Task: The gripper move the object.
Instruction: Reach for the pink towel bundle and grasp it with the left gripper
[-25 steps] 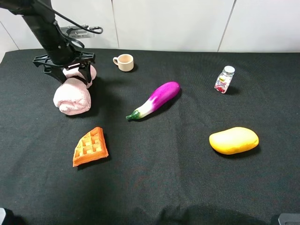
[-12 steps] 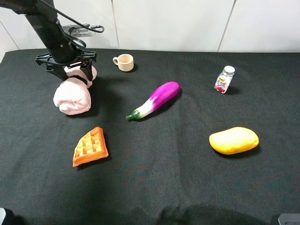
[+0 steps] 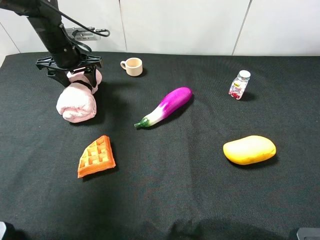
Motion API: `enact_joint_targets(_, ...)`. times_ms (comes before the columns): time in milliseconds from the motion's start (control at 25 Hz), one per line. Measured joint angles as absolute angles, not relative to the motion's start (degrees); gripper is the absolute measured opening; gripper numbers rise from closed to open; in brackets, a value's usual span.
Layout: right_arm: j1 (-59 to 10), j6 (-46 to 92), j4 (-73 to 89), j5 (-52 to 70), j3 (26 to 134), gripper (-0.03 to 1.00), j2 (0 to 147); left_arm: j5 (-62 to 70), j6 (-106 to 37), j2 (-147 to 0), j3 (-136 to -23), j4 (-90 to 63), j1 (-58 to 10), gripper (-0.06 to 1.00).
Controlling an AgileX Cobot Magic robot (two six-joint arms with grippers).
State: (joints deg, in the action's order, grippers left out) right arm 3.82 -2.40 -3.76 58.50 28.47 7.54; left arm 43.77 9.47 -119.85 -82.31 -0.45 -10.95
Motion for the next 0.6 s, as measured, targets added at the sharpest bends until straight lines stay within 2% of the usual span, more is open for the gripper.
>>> enact_joint_targets(600, 3.8, -2.4, -3.8, 58.5, 28.5, 0.69, 7.5, 43.8, 9.5, -123.1, -82.3, 0.0, -11.1, 0.76)
